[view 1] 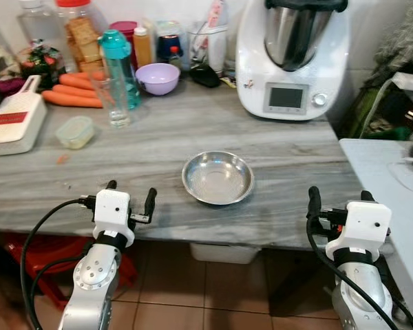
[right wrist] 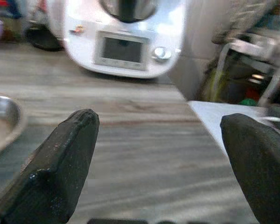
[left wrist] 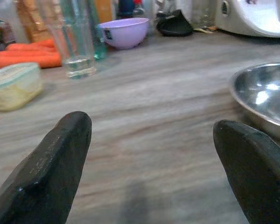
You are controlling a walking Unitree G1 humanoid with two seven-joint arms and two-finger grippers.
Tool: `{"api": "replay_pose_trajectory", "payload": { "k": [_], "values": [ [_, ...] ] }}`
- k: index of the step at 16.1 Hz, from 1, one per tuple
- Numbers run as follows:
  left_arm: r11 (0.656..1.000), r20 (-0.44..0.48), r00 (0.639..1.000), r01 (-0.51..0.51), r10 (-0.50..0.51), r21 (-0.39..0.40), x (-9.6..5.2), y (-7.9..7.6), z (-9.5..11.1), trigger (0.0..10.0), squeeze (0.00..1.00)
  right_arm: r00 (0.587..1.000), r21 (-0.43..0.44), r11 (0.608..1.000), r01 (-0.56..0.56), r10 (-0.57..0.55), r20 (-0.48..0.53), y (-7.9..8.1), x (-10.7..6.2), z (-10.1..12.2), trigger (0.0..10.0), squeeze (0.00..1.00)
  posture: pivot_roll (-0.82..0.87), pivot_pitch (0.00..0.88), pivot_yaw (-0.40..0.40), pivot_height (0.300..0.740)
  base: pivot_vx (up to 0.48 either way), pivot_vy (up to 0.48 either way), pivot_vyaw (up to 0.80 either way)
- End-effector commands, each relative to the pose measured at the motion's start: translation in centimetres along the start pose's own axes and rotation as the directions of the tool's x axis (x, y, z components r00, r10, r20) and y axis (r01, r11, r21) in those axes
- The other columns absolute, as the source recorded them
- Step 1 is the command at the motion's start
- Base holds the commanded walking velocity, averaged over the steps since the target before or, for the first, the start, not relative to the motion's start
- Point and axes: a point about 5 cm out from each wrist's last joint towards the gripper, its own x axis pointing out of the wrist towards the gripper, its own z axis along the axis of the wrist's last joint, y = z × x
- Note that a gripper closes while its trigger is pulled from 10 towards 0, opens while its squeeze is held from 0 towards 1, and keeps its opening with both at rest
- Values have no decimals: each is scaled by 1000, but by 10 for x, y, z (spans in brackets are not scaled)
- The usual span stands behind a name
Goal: Setting the table
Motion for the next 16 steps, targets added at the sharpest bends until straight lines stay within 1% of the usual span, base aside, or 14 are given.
{"api": "replay_pose_trajectory", "payload": {
  "k": [1, 4, 7, 11, 15, 16],
  "values": [
    [1000, -9, 1000, -19, 19, 14, -3, 4, 0, 10000, 0, 1000, 2, 1000, -17, 17, 10, 3, -1, 1, 10000, 580, -14, 32, -2, 740, 0, 0, 0],
    [1000, -30, 1000, -8, 9, 13, -5, 2, -2, 10000, 0, 1000, 3, 1000, -19, 19, 5, 2, -2, 0, 10000, 557, -22, 41, -4, 740, 0, 0, 0],
    [1000, -45, 999, 14, -13, 15, -5, 1, -4, 10000, 0, 1000, 2, 1000, -17, 17, 6, 0, -3, 3, 10000, 553, -35, 58, -3, 740, -276, 0, 0],
    [1000, -52, 999, 19, -18, 15, -5, 1, -3, 10000, 0, 1000, 4, 1000, -22, 22, -8, 0, -6, 1, 10000, 545, -31, 66, -4, 740, -287, 0, 0],
    [999, -56, 998, 27, -26, 18, -5, 2, -4, 10000, 0, 1000, 11, 1000, -20, 20, -1, 2, -1, 4, 10000, 549, -32, 68, 1, 740, -292, 0, 0],
    [999, -56, 998, 30, -29, 18, -4, 1, -4, 10000, 0, 1000, 11, 1000, -19, 19, -2, 2, -1, 4, 10000, 537, -32, 69, 2, 740, -292, 0, 0]
  ]
}}
